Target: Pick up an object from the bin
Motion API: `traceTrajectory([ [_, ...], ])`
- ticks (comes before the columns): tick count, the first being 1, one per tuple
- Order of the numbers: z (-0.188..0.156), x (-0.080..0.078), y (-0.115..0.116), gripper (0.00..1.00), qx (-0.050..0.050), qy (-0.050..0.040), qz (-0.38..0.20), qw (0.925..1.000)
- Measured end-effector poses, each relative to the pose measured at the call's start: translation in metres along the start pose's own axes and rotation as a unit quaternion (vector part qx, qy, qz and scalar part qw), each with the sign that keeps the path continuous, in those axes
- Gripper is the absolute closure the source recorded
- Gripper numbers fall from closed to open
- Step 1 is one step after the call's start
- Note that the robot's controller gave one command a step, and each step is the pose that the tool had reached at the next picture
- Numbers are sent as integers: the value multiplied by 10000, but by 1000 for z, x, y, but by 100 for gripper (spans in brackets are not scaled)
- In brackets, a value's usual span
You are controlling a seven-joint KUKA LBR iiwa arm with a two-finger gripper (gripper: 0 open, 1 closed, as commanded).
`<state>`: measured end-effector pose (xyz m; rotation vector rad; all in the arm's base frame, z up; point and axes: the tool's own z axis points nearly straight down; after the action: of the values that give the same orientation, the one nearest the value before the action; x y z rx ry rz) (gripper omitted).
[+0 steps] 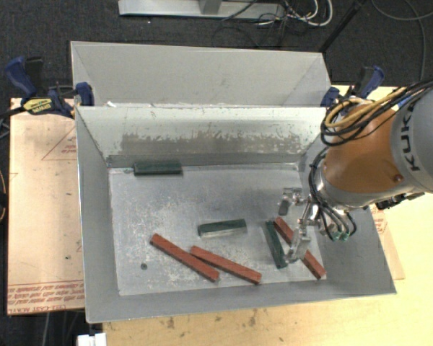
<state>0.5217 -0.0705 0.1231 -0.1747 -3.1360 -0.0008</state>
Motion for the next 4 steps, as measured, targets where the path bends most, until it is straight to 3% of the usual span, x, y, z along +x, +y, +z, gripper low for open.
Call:
traceTrajectory([
  [1,12,4,-18,0,-11,-1,-40,10000],
  [2,40,-17,-12,0,11,-25,276,9996],
  [3,53,-33,-9,100,-2,-16,933,9956],
  [4,53,-33,-9,100,-1,-15,934,9956],
])
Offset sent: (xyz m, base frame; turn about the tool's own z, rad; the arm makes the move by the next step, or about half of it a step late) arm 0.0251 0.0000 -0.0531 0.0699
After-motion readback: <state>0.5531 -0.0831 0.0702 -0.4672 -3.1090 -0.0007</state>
